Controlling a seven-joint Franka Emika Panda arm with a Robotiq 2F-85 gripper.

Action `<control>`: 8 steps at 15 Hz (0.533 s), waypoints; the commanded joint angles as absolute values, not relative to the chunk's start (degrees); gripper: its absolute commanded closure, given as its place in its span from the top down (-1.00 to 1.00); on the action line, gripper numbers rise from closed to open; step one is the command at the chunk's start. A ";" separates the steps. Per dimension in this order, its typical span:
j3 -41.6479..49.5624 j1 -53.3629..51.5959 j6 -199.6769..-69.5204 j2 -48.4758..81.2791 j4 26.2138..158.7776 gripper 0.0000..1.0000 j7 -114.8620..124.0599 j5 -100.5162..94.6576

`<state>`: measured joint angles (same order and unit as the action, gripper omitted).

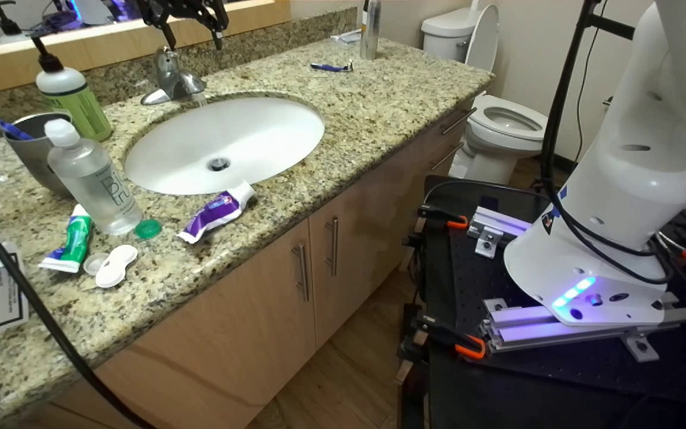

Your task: Close the tap

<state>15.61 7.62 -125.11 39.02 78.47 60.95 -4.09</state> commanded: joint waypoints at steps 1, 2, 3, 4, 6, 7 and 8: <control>15.29 7.86 -119.21 43.65 72.59 1.00 59.52 -4.73; 15.09 7.99 -118.00 43.78 71.67 1.00 59.40 -4.62; 14.91 8.22 -116.63 44.12 70.35 1.00 58.92 -4.55; 14.66 8.42 -114.83 44.44 69.20 1.00 58.12 -4.48; 13.18 9.76 -112.35 45.81 66.83 1.00 54.93 -2.72; 12.83 10.11 -111.35 46.65 65.85 1.00 53.86 -2.29; 13.22 9.97 -109.76 47.87 64.50 1.00 53.82 -2.66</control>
<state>15.04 8.48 -114.87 43.36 68.99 57.22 -4.10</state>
